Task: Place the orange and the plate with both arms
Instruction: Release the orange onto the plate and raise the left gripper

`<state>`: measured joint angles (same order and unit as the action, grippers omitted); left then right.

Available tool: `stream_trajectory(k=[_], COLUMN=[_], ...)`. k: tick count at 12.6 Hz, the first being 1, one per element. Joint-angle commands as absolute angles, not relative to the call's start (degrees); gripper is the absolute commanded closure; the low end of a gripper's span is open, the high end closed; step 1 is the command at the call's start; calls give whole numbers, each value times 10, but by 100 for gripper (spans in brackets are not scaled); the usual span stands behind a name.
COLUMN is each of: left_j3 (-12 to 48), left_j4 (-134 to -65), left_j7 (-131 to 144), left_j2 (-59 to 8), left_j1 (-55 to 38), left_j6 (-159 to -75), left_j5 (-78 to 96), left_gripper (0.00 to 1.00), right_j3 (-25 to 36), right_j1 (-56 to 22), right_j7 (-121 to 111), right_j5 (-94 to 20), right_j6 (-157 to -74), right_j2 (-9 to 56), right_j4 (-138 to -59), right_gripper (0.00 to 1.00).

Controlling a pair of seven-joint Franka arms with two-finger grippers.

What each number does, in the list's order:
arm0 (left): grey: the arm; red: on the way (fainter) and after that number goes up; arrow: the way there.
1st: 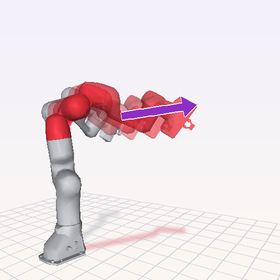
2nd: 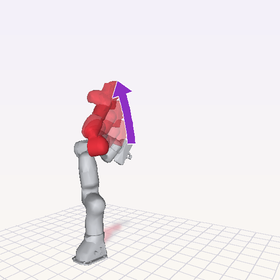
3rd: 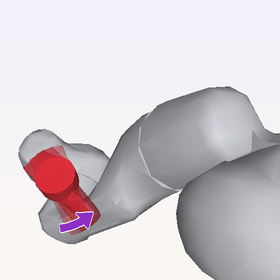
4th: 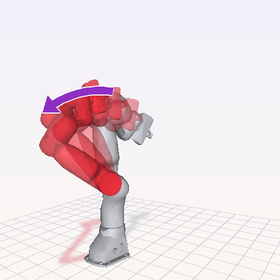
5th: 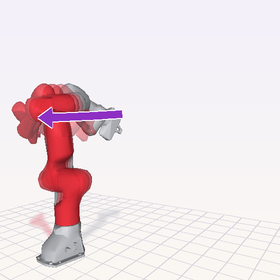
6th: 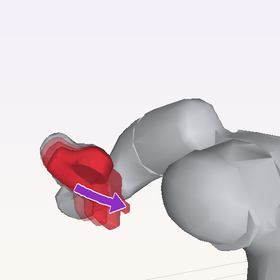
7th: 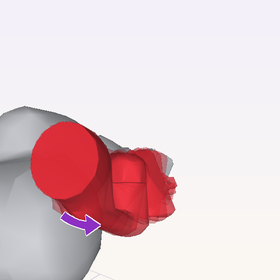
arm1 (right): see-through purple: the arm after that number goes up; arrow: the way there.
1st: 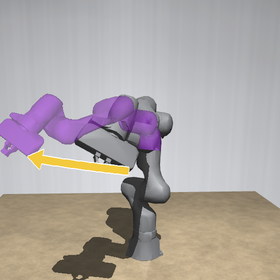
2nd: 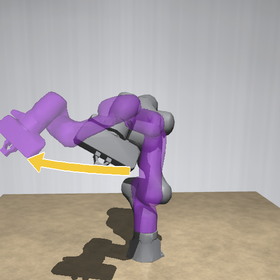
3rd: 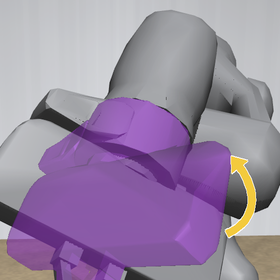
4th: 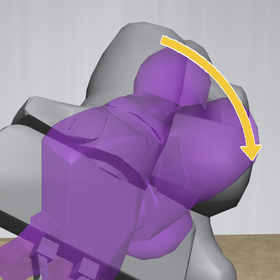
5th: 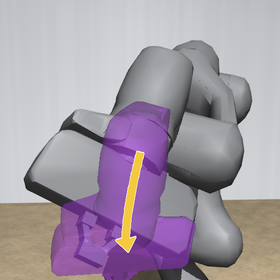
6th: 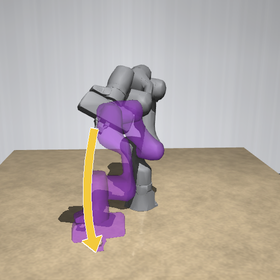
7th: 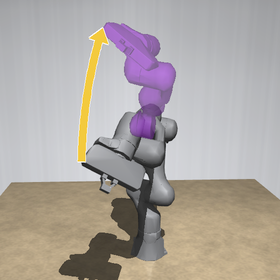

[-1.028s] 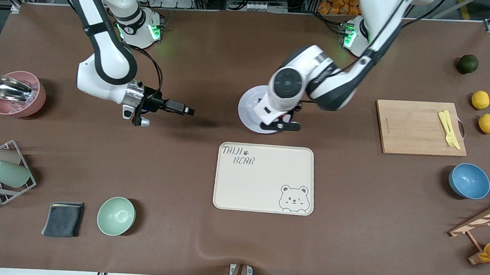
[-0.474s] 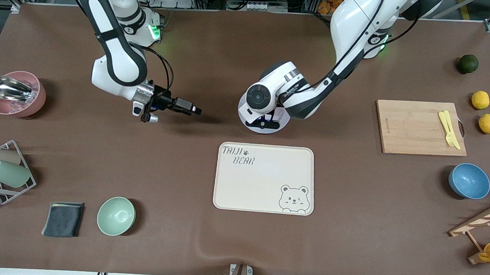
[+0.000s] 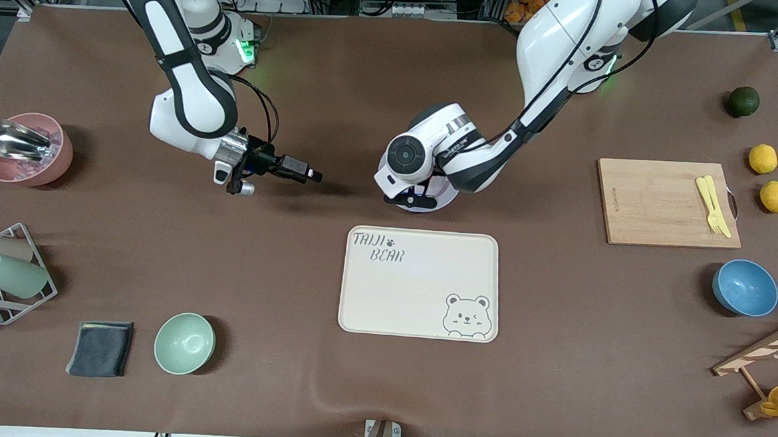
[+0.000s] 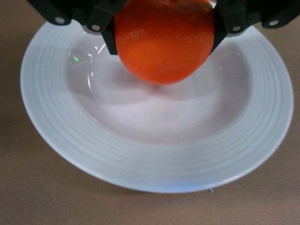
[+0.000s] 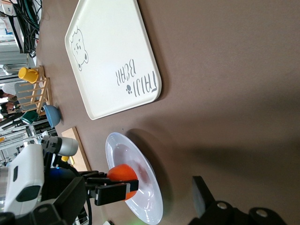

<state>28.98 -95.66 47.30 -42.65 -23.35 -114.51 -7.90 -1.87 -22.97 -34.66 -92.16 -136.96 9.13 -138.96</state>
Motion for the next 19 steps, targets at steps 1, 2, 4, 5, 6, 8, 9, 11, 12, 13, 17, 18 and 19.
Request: stream_trajectory(k=[1,2,4,5,6,8,9,11,12,13,17,18,19], left_j3=[275,274,275,274,274,269,268,268,268,269,269,266,233], left_j4=[-940,-940,-939,-932,-927,-926,-926,-926,-925,-919,-915,-918,-920], left_j7=[490,503,519,519,519,514,511,495,478,456,329,298,265], left_j2=[-440,-437,-421,-409,-389,-320,-290,-242,-226,-214,-157,-143,-123], left_j1=[-252,-257,-252,-249,-243,-211,-188,-146,-126,-105,-20,-10,-18], left_j6=[-1156,-1156,-1152,-1146,-1137,-1101,-1092,-1086,-1086,-1082,-1017,-1006,-992], left_j5=[-94,-95,-97,-97,-97,-98,-110,-148,-152,-152,-144,-142,-132], left_gripper=[14,0,0,0,0,0,0,0,0,0,0,0,0], right_j3=[-14,-14,-14,-14,-14,-15,-16,-15,-15,-14,-15,-15,-14], right_j1=[-254,-256,-256,-256,-256,-256,-257,-289,-300,-312,-341,-363,-380], right_j7=[-362,-366,-367,-367,-368,-397,-416,-426,-431,-437,-546,-557,-558], right_j5=[-954,-955,-955,-955,-955,-964,-990,-1041,-1067,-1078,-1184,-1220,-1243], right_j6=[-1384,-1385,-1385,-1385,-1385,-1385,-1383,-1384,-1384,-1385,-1384,-1384,-1385], right_j2=[91,91,91,91,94,105,105,114,119,126,164,176,186], right_j4=[-1393,-1393,-1393,-1393,-1393,-1392,-1392,-1384,-1380,-1376,-1374,-1364,-1353], right_gripper=[0,0,0,0,0,0,0,0,0,0,5,6,9])
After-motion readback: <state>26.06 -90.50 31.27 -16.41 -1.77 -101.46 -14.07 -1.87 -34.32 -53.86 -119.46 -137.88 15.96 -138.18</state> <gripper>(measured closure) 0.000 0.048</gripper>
